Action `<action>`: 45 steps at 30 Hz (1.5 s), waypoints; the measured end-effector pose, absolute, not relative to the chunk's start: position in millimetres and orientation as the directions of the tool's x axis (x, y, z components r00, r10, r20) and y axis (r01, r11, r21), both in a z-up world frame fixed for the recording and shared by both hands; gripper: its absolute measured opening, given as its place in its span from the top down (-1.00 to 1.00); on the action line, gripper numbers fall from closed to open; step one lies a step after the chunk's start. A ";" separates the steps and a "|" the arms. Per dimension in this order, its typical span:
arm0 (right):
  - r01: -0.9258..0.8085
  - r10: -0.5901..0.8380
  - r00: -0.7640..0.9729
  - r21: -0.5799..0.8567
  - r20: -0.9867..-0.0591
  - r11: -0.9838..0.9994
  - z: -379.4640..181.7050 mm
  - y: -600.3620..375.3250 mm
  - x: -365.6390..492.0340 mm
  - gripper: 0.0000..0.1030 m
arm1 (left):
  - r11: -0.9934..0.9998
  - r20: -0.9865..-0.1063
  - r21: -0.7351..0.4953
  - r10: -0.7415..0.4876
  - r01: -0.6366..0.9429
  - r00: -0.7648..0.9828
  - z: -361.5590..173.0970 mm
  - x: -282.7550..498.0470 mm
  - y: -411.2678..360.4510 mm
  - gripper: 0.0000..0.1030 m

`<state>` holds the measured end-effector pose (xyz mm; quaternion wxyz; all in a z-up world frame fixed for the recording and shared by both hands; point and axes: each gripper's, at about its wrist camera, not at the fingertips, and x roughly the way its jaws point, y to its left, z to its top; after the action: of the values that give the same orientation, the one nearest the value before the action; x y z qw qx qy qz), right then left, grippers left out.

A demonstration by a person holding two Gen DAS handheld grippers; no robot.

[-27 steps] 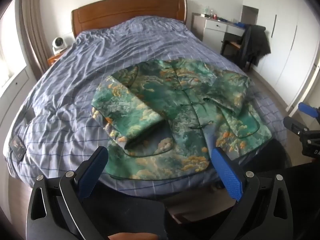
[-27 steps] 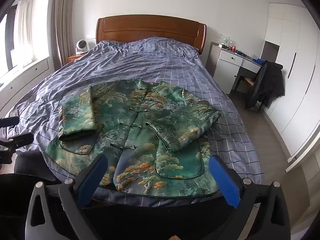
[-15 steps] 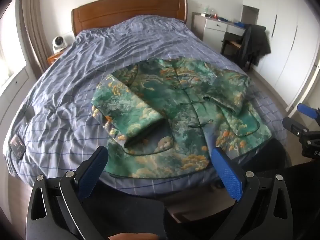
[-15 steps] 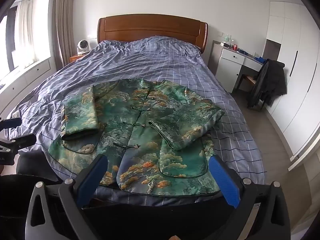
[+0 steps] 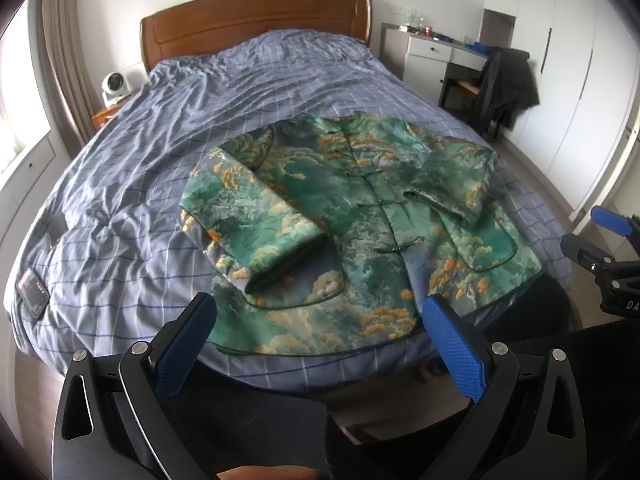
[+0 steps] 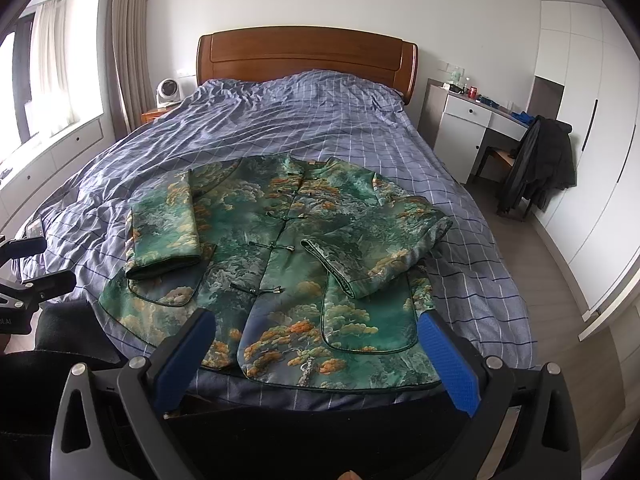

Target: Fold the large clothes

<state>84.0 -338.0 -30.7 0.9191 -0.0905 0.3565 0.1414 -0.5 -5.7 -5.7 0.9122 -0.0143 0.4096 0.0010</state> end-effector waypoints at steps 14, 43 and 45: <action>-0.327 0.200 0.699 -0.058 -0.686 0.943 -32.7 -335.7 83.3 -1.00 | 1.000 -0.748 -0.025 -0.008 -0.016 0.663 -7.8 -0.8 -7.3 -0.99; -0.329 0.204 0.684 -0.047 -0.701 0.943 -41.7 -334.6 88.0 -1.00 | 1.000 -0.753 -0.027 -0.011 -0.014 0.658 -5.9 0.2 -5.3 -0.99; -0.330 0.204 0.682 -0.046 -0.702 0.943 -42.5 -334.2 87.7 -1.00 | 1.000 -0.753 -0.027 -0.011 -0.015 0.658 -5.9 0.3 -5.1 -0.99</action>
<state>87.7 -334.2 -42.5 0.9133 -0.0846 0.3706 0.1463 0.3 -5.1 -5.9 0.9103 -0.0155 0.4137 0.0011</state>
